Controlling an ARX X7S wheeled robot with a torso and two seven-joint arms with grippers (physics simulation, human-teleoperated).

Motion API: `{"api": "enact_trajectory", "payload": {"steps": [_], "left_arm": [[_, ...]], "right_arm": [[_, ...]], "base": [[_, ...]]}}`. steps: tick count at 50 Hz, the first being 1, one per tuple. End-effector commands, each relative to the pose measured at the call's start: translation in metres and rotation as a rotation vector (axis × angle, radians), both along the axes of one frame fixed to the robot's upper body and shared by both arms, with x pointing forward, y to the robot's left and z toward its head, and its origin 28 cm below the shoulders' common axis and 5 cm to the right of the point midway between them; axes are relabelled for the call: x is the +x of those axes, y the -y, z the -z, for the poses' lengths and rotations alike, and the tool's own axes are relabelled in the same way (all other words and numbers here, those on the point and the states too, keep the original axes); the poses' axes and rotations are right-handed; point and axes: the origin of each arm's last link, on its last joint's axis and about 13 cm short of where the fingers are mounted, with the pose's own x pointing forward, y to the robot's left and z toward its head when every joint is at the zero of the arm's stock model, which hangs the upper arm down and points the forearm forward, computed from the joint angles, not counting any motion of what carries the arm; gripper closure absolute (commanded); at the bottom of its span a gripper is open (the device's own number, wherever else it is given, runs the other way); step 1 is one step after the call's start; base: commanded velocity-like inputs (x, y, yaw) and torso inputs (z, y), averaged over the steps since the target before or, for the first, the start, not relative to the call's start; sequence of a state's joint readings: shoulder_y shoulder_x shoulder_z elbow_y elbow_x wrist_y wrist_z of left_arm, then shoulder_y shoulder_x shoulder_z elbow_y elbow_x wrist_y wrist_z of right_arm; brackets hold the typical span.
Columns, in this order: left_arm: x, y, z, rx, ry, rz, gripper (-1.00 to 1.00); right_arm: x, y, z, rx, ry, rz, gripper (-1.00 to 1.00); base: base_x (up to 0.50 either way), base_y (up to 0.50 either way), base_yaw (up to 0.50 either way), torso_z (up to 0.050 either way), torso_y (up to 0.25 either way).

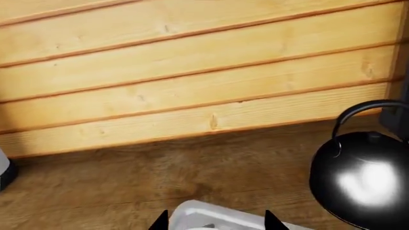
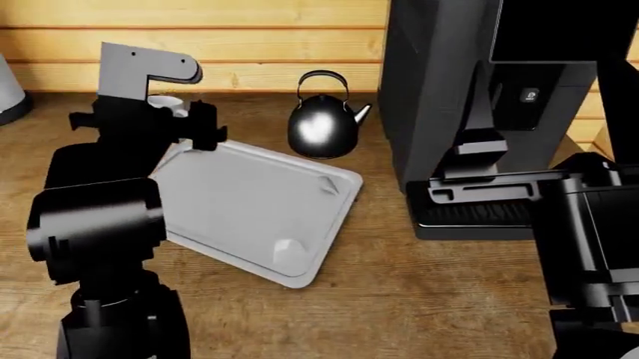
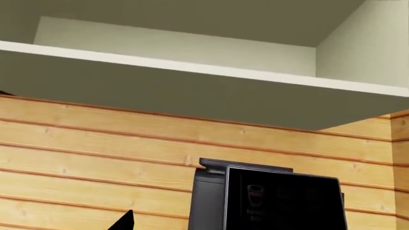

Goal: Pick the kettle from the counter and place it on the tray. Then pick the mug from the cabinet and place it on the tray. Then close the cabinet doors.

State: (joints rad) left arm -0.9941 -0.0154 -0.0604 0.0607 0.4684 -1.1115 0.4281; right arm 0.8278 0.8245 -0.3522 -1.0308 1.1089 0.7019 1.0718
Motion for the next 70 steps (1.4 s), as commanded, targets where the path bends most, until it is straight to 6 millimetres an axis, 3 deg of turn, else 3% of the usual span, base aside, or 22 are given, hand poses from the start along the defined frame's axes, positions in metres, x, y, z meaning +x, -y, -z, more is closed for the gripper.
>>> {"api": "enact_trajectory", "payload": {"steps": [1,18,26,47,64,65,70], "left_arm": [[0.021,0.006,0.025,-0.017,-0.052,-0.04,1.0],[0.025,0.007,0.03,0.005,-0.077,-0.042,1.0],[0.026,0.01,0.047,0.033,-0.136,-0.024,1.0],[0.028,0.013,0.065,0.025,-0.188,-0.021,1.0],[0.03,0.009,0.067,0.018,-0.197,-0.043,1.0],[0.03,0.009,0.067,0.019,-0.198,-0.042,-1.0],[0.031,0.008,0.065,0.016,-0.197,-0.042,-1.0]], "right_arm": [[-0.001,0.0,-0.002,0.005,0.006,-0.001,-1.0],[0.0,0.001,0.0,0.019,0.001,0.0,-1.0],[0.001,0.001,0.002,0.02,-0.001,-0.002,-1.0],[0.002,0.0,0.004,0.023,-0.006,-0.002,-1.0],[0.003,-0.001,0.005,0.023,-0.011,-0.006,-1.0],[0.003,-0.001,0.005,0.023,-0.011,-0.007,-1.0],[0.003,-0.001,0.005,0.023,-0.01,-0.009,-1.0]], "base": [[0.0,0.0,0.0,0.0,0.0],[0.16,0.0,0.0,0.0,0.001],[0.0,0.0,0.0,0.0,0.0],[0.0,0.0,0.0,0.0,0.0],[0.0,0.0,0.0,0.0,0.001],[0.0,0.0,0.0,0.0,0.0],[0.0,0.0,0.0,0.0,0.0]]}}
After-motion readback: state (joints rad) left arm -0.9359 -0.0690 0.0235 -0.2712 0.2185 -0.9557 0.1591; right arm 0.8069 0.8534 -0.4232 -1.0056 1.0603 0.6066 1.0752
